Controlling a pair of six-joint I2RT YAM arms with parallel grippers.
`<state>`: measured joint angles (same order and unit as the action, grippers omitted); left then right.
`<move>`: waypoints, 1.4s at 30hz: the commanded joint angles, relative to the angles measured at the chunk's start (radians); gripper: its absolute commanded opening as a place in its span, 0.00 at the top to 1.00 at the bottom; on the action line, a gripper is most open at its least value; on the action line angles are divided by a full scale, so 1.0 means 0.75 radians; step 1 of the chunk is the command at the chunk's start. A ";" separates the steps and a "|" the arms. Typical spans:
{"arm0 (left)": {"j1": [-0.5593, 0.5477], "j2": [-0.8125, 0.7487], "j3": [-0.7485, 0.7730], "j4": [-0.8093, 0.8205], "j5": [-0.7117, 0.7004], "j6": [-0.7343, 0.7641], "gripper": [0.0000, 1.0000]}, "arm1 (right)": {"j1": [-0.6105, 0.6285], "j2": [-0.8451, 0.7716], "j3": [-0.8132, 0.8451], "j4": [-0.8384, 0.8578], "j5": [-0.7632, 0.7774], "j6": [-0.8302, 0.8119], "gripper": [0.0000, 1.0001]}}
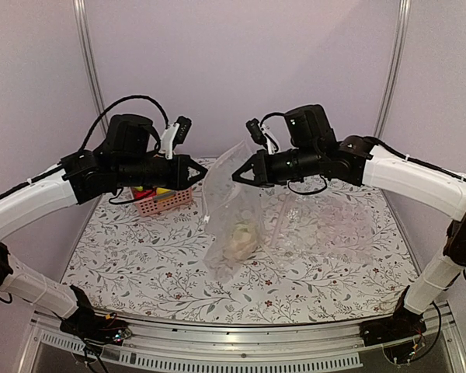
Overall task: Place the food in the zip-top bag and seal the zipper
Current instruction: Adjust the zipper food storage bag at the center of the board.
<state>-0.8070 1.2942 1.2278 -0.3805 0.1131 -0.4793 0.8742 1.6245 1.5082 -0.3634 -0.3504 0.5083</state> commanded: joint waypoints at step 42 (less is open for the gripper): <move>0.825 0.181 0.064 -0.181 -0.011 0.083 0.13 | 0.008 0.078 0.200 -0.175 -0.087 -0.134 1.00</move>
<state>-0.2802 1.3739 1.3075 -0.5571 0.0887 -0.3889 0.8761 1.6787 1.6669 -0.5159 -0.4049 0.4034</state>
